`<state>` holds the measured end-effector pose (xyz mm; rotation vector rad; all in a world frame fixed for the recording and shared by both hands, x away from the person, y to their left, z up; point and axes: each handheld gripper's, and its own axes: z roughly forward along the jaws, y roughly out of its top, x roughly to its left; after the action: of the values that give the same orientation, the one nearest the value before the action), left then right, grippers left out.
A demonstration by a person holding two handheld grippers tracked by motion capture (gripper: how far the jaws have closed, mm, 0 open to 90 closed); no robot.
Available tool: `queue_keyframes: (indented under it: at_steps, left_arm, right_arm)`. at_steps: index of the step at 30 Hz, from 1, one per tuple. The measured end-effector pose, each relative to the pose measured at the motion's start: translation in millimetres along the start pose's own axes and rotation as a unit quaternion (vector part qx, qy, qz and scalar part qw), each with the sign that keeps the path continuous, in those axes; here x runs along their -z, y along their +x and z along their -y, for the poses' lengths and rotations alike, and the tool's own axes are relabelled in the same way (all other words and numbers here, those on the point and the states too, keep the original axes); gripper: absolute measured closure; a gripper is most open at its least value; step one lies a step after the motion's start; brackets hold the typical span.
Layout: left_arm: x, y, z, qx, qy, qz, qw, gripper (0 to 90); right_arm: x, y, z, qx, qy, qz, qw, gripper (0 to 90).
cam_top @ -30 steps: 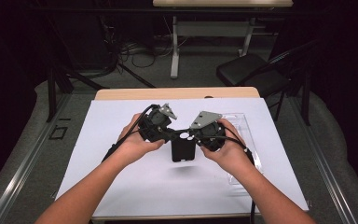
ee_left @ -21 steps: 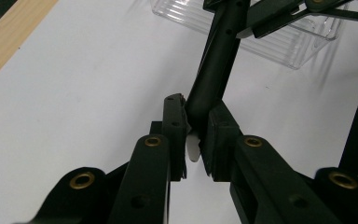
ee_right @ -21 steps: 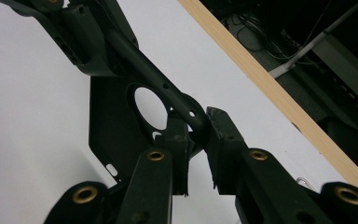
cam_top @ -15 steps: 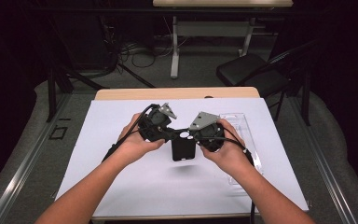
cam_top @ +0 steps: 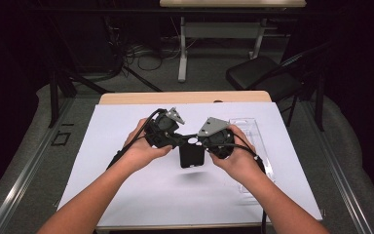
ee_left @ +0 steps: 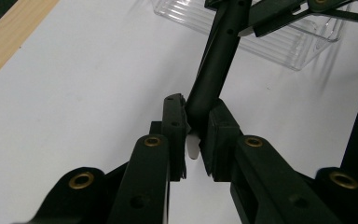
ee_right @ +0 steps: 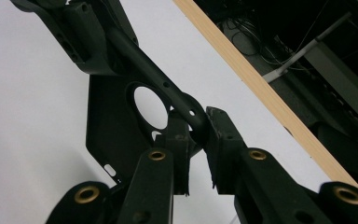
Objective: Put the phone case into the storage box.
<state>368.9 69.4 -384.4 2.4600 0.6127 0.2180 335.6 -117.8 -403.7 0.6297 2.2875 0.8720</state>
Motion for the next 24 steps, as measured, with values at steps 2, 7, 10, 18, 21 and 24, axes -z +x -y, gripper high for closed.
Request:
queue_keyframes:
  at_steps: [2,7,10,18,21,24]
  left_arm:
    - [0.1,0.1,0.2,0.0,0.0,0.0,1.0,80.7]
    - [0.4,0.3,0.5,0.002,-0.002,0.001,1.0,80.6]
    - [0.6,0.6,0.5,0.004,-0.003,0.001,1.0,80.6]
    - [1.4,0.7,0.7,0.001,-0.007,-0.001,1.0,80.4]
    - [2.0,1.1,0.8,0.0,-0.007,0.0,1.0,79.9]
    - [2.3,0.8,1.2,0.0,-0.008,0.002,1.0,77.6]
  right_arm:
    - [0.0,0.0,0.0,-0.001,-0.001,-0.001,1.0,80.9]
    - [0.1,0.0,0.0,-0.001,-0.003,0.0,1.0,81.0]
    - [0.2,-0.3,0.2,-0.001,-0.005,-0.001,1.0,81.0]
    - [0.9,-1.0,0.8,-0.007,-0.01,-0.002,0.9999,81.1]
    - [1.6,-1.3,0.6,-0.006,-0.013,-0.002,0.9999,81.2]
    - [2.0,-1.3,0.6,-0.006,-0.013,-0.002,0.9999,81.2]
